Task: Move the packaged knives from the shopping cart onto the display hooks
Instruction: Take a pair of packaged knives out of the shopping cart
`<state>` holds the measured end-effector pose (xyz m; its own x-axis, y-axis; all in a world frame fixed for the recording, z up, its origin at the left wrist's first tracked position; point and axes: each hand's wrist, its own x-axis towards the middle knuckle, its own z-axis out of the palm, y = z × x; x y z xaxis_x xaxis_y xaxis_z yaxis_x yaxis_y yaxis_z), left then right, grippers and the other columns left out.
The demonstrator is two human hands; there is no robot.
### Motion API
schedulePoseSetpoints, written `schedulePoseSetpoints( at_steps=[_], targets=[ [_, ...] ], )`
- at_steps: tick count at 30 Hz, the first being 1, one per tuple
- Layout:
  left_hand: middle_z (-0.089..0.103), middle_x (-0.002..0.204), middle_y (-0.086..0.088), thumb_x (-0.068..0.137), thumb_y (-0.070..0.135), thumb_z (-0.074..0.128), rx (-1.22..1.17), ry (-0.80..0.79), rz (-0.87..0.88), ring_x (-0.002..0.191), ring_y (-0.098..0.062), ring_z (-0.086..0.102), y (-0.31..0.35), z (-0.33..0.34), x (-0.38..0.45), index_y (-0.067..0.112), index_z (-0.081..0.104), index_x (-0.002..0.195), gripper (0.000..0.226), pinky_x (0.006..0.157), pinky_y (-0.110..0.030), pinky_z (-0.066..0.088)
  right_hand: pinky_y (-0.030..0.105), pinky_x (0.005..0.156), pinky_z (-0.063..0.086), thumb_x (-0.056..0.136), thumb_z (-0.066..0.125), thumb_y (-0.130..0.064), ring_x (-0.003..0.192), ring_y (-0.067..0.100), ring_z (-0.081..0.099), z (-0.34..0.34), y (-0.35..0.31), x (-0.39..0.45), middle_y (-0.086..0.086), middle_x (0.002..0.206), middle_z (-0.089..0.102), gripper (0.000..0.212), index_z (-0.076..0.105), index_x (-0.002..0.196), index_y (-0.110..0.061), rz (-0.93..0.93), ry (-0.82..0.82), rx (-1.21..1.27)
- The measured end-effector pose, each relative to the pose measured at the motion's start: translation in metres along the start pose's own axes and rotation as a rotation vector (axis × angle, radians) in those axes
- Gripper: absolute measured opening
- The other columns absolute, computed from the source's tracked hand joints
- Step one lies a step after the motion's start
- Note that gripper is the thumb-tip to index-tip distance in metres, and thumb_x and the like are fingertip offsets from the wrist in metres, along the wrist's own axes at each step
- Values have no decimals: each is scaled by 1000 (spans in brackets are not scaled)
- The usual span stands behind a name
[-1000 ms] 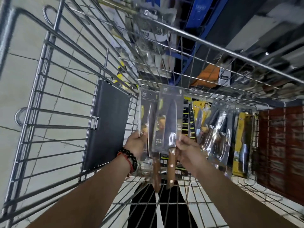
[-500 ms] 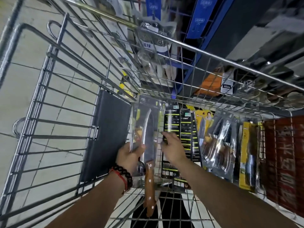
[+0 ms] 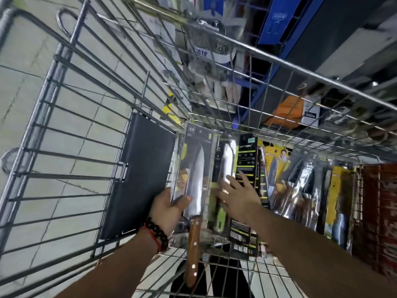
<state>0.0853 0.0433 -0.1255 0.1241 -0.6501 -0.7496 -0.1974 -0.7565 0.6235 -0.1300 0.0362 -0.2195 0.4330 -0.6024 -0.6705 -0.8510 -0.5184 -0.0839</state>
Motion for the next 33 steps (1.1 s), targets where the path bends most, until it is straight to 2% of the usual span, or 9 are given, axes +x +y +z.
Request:
schedulePoseSetpoints(
  at_steps=[4,9,15,18,19,21,24,27,33],
  targets=[
    [70,95,2,88,17,69,-10,40,-18,81,-11,68,5,7,9,20,64,103,16,70,-31,57,59,111,-16,99,12,-48,150,29,-2,18,24,-34,-3,163,1,52,15,150,-40,47,-6,27],
    [57,135,-3,61,50,78,23,-118,-157,116,-27,59,-18,30,49,23,43,136,88,93,-53,51,63,110,-10,88,4,-51,149,33,10,25,30,-50,4,161,18,66,33,145,-32,127,-2,78],
    [54,136,-11,83,23,71,125,-125,-199,117,-28,54,-20,65,89,8,46,127,52,102,-45,45,58,113,-15,98,25,-47,149,27,-8,30,25,-52,3,163,-2,55,19,149,-29,158,30,144],
    [57,122,-10,87,25,64,194,-72,-216,99,-28,62,-25,72,99,15,34,139,61,80,-42,56,59,111,-16,97,29,-43,149,27,-10,36,23,-50,3,163,-4,56,18,150,-29,190,23,192],
    [58,115,-11,89,23,62,261,-28,-176,91,-27,62,-24,76,97,16,33,138,58,71,-38,56,58,110,-17,97,31,-42,149,27,-10,39,22,-49,3,163,-4,57,18,150,-28,201,29,195],
    [59,111,-13,88,16,60,471,62,-43,89,-29,63,-24,81,90,18,26,140,62,76,-38,55,55,107,-27,95,35,-42,149,28,-6,42,19,-47,5,163,0,58,22,149,-27,214,54,192],
    [40,133,-14,82,8,67,833,81,208,107,-31,57,-25,87,73,34,10,145,89,89,-44,53,53,105,-30,93,39,-40,149,29,-6,45,16,-48,5,163,0,59,24,149,-27,227,58,190],
    [0,156,-5,77,21,76,1341,-92,417,144,-38,8,-23,91,64,37,0,150,106,118,-50,21,59,109,-20,95,37,-41,149,27,-12,43,18,-51,4,163,-6,61,17,151,-27,220,10,185],
    [-5,162,-5,86,26,62,1635,-263,338,148,-31,-6,-22,81,67,23,6,154,88,120,-48,9,55,115,-14,95,39,-42,149,25,-14,39,17,-55,5,163,-6,61,19,151,-26,220,-12,215]
  ],
)
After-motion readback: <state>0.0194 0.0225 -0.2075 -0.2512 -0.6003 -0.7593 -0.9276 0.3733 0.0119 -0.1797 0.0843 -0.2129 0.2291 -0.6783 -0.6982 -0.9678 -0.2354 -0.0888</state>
